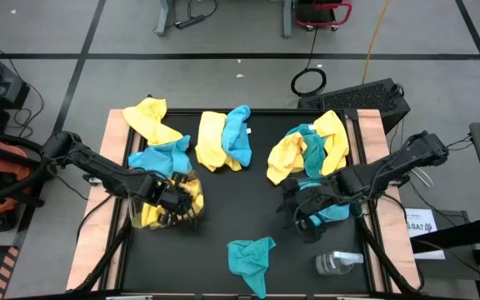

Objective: Sort microfiber towel by color & place in baskets
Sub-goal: Put the yellow microfiber towel into the left transparent bin, then put the blue microfiber towel into the right transparent bin

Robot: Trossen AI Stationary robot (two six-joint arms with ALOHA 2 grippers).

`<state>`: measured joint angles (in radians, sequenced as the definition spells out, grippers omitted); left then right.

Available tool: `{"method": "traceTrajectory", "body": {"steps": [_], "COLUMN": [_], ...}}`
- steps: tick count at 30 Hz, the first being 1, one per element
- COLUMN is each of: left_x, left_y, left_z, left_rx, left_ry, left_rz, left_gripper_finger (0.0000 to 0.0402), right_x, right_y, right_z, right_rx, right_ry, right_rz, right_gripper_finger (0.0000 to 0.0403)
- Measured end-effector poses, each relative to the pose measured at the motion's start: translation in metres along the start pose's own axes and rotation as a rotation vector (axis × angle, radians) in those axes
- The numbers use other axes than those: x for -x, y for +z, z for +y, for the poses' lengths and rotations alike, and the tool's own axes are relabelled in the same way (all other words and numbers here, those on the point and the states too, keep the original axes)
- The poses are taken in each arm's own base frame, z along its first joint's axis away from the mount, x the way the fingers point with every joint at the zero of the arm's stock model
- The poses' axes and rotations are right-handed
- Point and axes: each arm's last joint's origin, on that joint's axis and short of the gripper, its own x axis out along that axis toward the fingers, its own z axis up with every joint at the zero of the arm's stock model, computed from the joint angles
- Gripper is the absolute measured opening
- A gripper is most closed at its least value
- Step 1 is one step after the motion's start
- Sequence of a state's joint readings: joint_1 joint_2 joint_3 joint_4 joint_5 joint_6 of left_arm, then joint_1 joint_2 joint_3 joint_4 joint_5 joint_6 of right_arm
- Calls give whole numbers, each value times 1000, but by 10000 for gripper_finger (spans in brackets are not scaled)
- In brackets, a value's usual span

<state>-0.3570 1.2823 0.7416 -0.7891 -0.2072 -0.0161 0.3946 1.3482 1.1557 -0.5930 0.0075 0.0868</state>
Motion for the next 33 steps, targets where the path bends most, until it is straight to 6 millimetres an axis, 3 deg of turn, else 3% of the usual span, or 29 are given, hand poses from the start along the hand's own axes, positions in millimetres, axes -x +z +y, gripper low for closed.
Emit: {"method": "traceTrajectory", "body": {"steps": [6, 13, 26, 33], "left_x": [-4, 0, 43, 62], "left_y": [-2, 3, 36, 44], "left_z": [5, 7, 14, 17], "left_rx": [55, 92, 116, 117], "left_ry": [5, 4, -71, -84], "left_rz": [12, -22, -165, -185], "left_gripper_finger": [186, 237, 259, 259], "right_x": [-35, -68, -126, -144], "right_y": [1, 1, -10, -12], "right_z": [3, 10, 16, 18], "right_rx": [44, 112, 173, 170], "right_ry": [69, 128, 168, 210], "right_rz": [29, 27, 47, 19], "right_gripper_finger": [224, 224, 224, 225]}}
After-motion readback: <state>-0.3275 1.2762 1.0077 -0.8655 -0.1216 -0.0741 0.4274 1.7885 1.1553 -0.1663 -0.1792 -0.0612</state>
